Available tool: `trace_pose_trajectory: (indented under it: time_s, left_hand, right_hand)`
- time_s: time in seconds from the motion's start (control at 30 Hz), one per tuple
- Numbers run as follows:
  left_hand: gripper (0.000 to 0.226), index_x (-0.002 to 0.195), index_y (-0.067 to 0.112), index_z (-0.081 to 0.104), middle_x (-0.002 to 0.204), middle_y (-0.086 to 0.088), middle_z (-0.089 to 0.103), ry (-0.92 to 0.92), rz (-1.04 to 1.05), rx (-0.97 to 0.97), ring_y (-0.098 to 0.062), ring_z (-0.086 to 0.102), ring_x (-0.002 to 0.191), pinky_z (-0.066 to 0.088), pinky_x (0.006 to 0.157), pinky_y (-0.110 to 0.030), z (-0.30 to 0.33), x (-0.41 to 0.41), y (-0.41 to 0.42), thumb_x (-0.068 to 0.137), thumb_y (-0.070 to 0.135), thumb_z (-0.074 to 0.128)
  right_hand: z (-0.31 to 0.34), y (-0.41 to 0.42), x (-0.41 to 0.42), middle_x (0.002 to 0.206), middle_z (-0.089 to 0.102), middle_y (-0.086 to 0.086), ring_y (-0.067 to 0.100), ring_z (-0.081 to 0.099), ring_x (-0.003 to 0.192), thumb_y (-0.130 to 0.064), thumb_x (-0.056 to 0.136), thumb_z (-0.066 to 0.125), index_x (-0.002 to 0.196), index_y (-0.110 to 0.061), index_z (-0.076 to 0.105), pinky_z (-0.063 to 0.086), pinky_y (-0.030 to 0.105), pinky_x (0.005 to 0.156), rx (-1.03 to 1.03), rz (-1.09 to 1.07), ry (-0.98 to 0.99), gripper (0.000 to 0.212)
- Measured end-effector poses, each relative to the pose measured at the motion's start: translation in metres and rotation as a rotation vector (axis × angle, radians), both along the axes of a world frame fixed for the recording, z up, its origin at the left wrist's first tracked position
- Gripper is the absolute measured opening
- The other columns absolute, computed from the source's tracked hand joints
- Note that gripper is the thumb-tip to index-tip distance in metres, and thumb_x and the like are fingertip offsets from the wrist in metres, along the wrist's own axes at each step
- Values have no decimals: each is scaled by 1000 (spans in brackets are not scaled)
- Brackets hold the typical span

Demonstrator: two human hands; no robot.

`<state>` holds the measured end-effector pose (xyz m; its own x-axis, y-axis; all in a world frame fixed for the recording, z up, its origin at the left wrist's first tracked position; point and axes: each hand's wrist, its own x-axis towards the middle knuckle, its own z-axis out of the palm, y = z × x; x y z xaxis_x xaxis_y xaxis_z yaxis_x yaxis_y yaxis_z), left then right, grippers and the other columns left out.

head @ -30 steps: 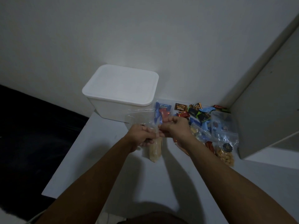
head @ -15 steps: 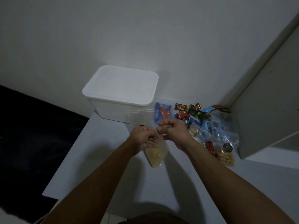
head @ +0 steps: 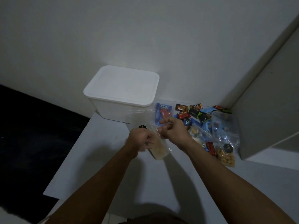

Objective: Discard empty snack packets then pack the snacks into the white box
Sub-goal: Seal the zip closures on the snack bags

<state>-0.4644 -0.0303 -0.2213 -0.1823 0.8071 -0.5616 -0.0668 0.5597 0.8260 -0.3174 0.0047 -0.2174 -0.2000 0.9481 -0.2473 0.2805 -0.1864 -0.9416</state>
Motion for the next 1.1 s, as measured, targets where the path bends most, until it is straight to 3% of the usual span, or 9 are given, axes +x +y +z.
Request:
trace_pose_trajectory:
  time_s: [0.07, 0.13, 0.23, 0.33, 0.47, 0.63, 0.8, 1.0, 1.1]
  left_hand:
    - [18, 92, 12, 59, 89, -6, 62, 217, 26, 150, -27, 62, 81, 56, 71, -42, -8, -10, 1, 79, 0, 63]
    - [40, 113, 12, 55, 98, 1, 57, 290, -33, 248, -21, 59, 88, 56, 76, -34, -9, -18, -2, 77, -1, 67]
    - [22, 101, 5, 62, 83, -2, 60, 291, -37, 310, -15, 60, 75, 51, 55, -12, -5, -28, -3, 81, -4, 65]
    - [16, 72, 9, 63, 69, -9, 61, 304, 29, 332, -24, 58, 67, 53, 56, -28, -14, -41, 2, 81, -5, 63]
    - [24, 67, 11, 59, 70, -14, 59, 236, 100, 294, -27, 59, 64, 57, 61, -51, -20, -51, 1, 83, -7, 56]
    - [27, 68, 9, 55, 70, -12, 58, 186, 290, 236, -24, 59, 60, 58, 51, -40, -28, -57, 6, 83, -12, 47]
    - [27, 65, 11, 56, 67, -13, 57, 169, 376, 195, -24, 57, 57, 57, 59, -41, -30, -60, 13, 82, -8, 51]
    - [3, 63, 16, 62, 69, -11, 63, 199, 406, 150, -28, 61, 62, 58, 68, -57, -50, -69, 31, 66, 15, 62]
    - [12, 71, 18, 59, 79, -11, 64, 213, 372, 99, -29, 60, 70, 57, 76, -56, -45, -64, 32, 60, 19, 64]
  right_hand:
    - [4, 3, -1, 77, 65, 8, 20, 67, 75, 5, 85, 64, 109, -8, 59, 59, 36, 72, 22, 47, -19, 27]
    - [10, 9, -3, 76, 66, 8, 15, 66, 71, 5, 86, 63, 108, -10, 60, 58, 31, 69, 38, 120, -55, 27]
    - [18, 18, -7, 83, 68, 12, 14, 67, 72, 8, 87, 59, 104, -14, 60, 58, 34, 73, 67, 200, -106, 27]
    - [20, 25, -10, 89, 69, 11, 13, 67, 74, 6, 90, 57, 110, -8, 59, 58, 31, 70, 90, 258, -161, 25]
    - [14, 29, -9, 92, 67, 5, 15, 66, 80, -26, 83, 74, 106, -11, 62, 54, 23, 64, 154, 354, -331, 30]
    - [-3, 35, -5, 95, 66, 5, 18, 65, 88, -13, 84, 71, 99, -7, 65, 51, 20, 68, 181, 344, -444, 18]
    - [-15, 42, -16, 95, 64, 15, 26, 65, 90, 0, 91, 56, 94, 2, 61, 60, 38, 73, 133, 142, -415, 6]
    - [-24, 52, -31, 90, 61, 11, 22, 60, 87, 1, 92, 53, 96, -1, 62, 49, 20, 65, 150, 30, -416, 10]
    - [-31, 55, -33, 96, 62, 12, 20, 59, 85, 0, 92, 54, 101, -4, 61, 42, 18, 60, 130, 18, -396, 12]
